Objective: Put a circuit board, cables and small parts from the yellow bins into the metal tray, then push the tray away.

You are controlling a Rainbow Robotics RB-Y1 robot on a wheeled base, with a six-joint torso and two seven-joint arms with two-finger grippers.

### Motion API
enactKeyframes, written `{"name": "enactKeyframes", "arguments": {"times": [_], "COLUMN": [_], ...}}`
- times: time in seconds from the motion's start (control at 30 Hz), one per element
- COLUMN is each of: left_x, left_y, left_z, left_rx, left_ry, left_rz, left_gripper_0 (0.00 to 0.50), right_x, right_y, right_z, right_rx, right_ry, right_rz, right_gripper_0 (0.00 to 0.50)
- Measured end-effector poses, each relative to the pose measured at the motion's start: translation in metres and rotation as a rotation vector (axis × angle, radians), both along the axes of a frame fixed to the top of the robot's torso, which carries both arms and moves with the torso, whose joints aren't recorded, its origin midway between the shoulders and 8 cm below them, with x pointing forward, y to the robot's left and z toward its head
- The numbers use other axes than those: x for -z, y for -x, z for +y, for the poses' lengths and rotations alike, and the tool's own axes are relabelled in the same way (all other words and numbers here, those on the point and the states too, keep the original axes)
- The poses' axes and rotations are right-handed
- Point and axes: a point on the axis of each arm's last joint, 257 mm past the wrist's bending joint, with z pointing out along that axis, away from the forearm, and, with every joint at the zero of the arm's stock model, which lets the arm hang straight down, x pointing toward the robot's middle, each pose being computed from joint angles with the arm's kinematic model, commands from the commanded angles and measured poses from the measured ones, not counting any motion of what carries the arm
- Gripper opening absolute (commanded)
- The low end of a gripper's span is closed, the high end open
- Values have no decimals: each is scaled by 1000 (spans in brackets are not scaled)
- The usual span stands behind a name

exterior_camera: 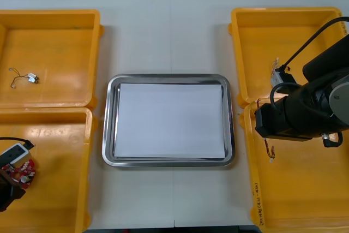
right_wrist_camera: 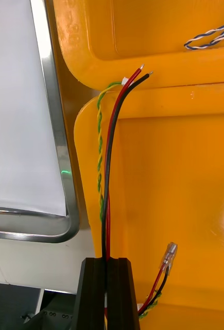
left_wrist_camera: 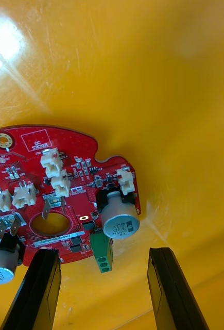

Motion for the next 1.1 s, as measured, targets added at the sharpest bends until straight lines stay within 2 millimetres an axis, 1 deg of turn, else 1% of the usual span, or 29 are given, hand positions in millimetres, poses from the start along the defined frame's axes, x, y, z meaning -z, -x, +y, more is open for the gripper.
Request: {"name": "enactKeyframes", "arguments": {"times": [0.37,0.47,0.5,0.53,0.57,0.6,0.63,0.67,0.7,0.77,0.8,0.87,0.93,1.1], "left_x": [8,9,9,9,9,9,9,9,9,9,9,9,9,9], "left_y": [1,1,1,1,1,1,1,1,1,1,1,1,1,1], "left_z": [-1,-2,-2,-2,-2,-2,-2,-2,-2,-1,-1,-1,0,0], "left_rx": [4,6,6,6,6,6,6,6,6,6,5,5,4,4], "left_ry": [-5,-5,-6,-6,-7,-7,-8,-8,-9,-10,-11,-13,-14,-14], "left_rz": [11,13,14,14,14,14,15,15,15,15,16,16,16,16], "left_gripper_0": [474,452,428,393,377,313,234,196,133,74,65,25,8,0], "right_x": [0,0,0,0,0,0,0,0,0,0,0,0,0,0], "right_y": [0,0,0,0,0,0,0,0,0,0,0,0,0,0], "right_z": [0,0,0,0,0,0,0,0,0,0,0,0,0,0], "right_rx": [0,0,0,0,0,0,0,0,0,0,0,0,0,0], "right_ry": [0,0,0,0,0,0,0,0,0,0,0,0,0,0], "right_rz": [0,0,0,0,0,0,0,0,0,0,0,0,0,0], "right_gripper_0": [0,0,0,0,0,0,0,0,0,0,0,0,0,0]}}
